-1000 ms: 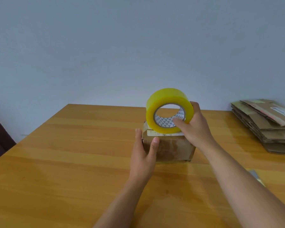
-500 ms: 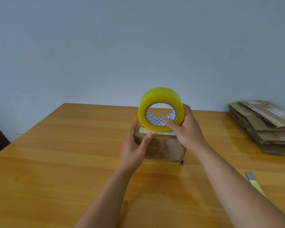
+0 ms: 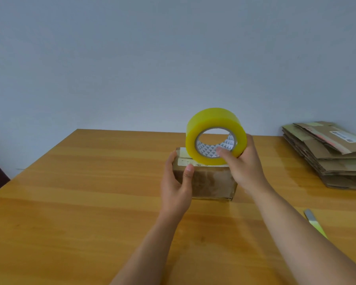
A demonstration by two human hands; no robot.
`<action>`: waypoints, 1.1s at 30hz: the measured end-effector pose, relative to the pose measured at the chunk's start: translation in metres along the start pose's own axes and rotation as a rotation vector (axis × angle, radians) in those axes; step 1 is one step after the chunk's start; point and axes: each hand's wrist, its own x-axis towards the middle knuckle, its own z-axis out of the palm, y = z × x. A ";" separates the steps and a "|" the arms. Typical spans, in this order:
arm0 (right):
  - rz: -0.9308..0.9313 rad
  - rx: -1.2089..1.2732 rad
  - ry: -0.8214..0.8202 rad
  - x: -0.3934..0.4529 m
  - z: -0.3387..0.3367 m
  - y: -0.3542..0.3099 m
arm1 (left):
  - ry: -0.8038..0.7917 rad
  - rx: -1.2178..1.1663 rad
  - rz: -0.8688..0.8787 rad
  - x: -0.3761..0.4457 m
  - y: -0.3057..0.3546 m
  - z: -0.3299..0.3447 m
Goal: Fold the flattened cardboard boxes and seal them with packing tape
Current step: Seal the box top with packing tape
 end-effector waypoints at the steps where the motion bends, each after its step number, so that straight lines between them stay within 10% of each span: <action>1: 0.014 0.038 0.047 0.000 -0.001 0.002 | 0.009 0.010 0.003 -0.001 0.000 0.001; 5: 0.078 0.300 0.258 0.002 -0.005 0.006 | -0.001 0.030 -0.012 -0.002 0.005 0.001; 16: 0.106 0.180 0.119 -0.003 0.002 0.021 | -0.007 0.156 0.045 0.007 0.000 -0.009; 25: 0.019 0.024 0.059 -0.005 0.010 0.020 | 0.029 0.864 0.523 0.016 -0.003 -0.015; 33: 0.060 -0.087 0.049 -0.001 -0.005 0.016 | 0.011 0.990 0.445 0.014 0.009 -0.010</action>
